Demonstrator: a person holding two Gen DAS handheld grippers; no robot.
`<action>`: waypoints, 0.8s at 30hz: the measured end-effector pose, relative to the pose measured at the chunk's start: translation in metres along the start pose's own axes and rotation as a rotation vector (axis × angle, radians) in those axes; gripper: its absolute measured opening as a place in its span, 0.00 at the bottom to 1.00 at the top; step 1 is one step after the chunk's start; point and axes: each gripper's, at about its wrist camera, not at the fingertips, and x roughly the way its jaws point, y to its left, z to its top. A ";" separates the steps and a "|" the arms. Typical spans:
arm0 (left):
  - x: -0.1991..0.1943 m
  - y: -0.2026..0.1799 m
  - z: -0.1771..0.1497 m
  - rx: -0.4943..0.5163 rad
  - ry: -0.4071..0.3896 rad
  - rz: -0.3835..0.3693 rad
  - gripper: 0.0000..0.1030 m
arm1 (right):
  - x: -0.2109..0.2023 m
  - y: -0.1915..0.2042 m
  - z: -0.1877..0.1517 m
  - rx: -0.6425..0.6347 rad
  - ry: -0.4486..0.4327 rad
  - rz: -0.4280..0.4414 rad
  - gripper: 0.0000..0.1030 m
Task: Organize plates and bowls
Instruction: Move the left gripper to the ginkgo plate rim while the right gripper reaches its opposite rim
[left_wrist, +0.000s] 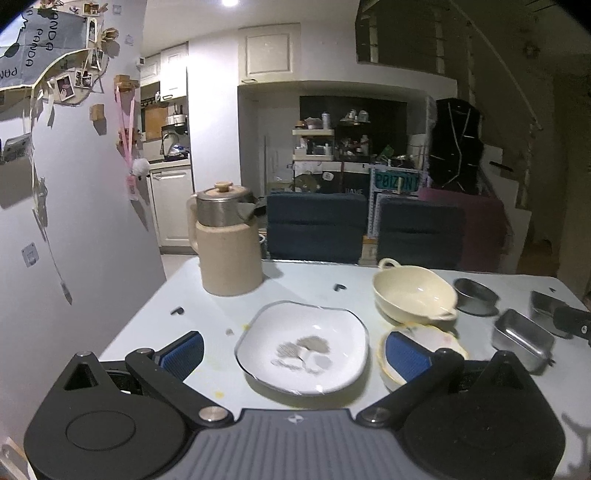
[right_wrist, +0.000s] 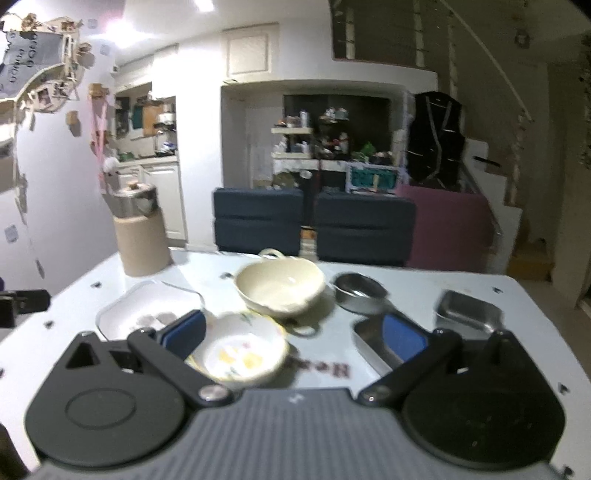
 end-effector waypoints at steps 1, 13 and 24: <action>0.007 0.004 0.004 0.005 -0.006 0.008 1.00 | 0.006 0.003 0.003 0.006 -0.001 0.015 1.00; 0.091 0.038 0.028 0.076 0.035 0.049 1.00 | 0.093 0.025 0.027 0.179 0.107 0.249 1.00; 0.170 0.065 0.031 0.046 0.087 -0.062 1.00 | 0.185 0.038 0.030 0.443 0.295 0.425 1.00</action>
